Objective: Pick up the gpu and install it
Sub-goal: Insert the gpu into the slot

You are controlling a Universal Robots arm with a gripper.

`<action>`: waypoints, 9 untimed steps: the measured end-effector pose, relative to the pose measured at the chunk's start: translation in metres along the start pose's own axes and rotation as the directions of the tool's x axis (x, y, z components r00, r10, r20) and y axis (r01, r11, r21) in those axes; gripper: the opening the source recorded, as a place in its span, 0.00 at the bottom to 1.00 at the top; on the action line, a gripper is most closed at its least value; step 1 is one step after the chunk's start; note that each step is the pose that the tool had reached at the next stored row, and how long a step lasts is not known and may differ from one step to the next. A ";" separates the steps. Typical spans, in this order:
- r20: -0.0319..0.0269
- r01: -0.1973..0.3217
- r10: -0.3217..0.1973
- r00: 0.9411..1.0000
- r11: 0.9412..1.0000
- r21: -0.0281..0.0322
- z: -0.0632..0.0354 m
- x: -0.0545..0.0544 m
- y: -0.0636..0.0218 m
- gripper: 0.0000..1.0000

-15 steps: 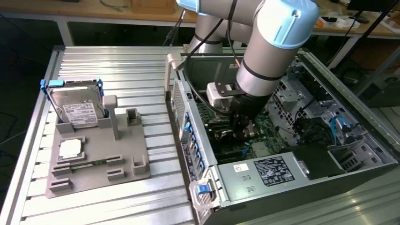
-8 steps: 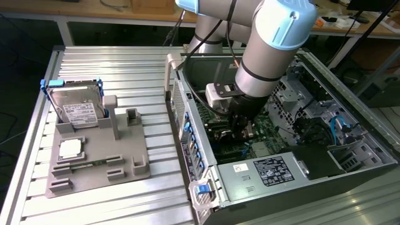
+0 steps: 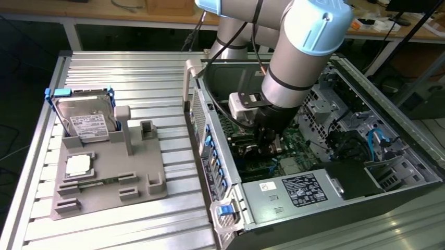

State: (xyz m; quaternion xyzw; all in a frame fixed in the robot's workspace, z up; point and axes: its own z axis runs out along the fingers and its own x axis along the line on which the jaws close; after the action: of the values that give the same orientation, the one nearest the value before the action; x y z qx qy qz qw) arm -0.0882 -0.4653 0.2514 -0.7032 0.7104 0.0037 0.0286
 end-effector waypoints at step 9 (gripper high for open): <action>-0.001 0.000 0.000 1.000 1.000 0.000 -0.0016 0.000 0.0000 0.34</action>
State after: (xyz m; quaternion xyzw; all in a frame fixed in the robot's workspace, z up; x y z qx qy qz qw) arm -0.0883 -0.4652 0.2530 -0.7033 0.7104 0.0036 0.0283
